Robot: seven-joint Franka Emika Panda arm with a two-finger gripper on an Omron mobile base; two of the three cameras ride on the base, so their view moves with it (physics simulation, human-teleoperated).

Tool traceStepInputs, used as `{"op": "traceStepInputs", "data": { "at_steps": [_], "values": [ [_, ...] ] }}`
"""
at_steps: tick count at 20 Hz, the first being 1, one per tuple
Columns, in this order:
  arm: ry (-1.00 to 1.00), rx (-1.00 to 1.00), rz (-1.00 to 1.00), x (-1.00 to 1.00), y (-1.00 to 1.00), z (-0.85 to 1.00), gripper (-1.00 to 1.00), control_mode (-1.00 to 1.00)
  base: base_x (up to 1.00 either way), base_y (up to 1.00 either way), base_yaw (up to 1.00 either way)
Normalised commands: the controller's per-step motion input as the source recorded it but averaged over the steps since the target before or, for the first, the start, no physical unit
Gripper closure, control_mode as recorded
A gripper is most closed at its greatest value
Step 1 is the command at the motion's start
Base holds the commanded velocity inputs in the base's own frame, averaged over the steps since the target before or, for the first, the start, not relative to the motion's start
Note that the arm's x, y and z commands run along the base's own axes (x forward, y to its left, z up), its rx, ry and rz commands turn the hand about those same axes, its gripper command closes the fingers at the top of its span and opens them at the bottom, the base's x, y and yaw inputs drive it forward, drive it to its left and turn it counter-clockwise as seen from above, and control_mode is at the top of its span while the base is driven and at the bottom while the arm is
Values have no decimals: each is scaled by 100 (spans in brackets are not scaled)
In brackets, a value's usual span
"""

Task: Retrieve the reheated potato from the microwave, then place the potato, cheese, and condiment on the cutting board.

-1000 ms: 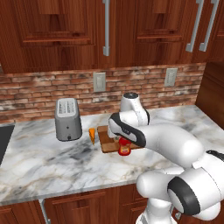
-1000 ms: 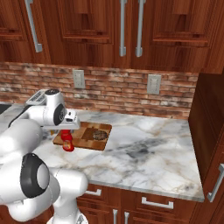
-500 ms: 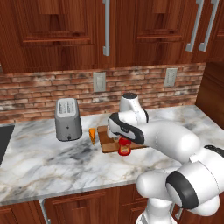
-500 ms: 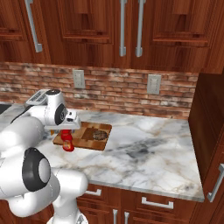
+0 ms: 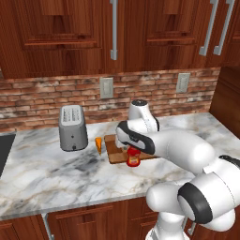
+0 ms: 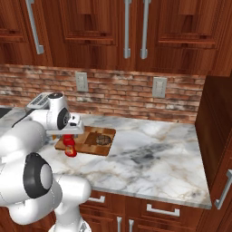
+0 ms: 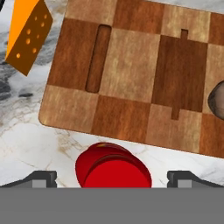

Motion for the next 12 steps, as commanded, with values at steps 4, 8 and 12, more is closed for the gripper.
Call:
{"op": "traceStepInputs", "data": {
  "at_steps": [4,8,12],
  "values": [
    [0,0,0,0,-5,-6,-100,-100,0,0,0],
    [0,0,0,0,-1,-9,-100,-100,0,0,0],
    [0,0,0,0,0,-9,-100,-100,0,0,0]
  ]
}}
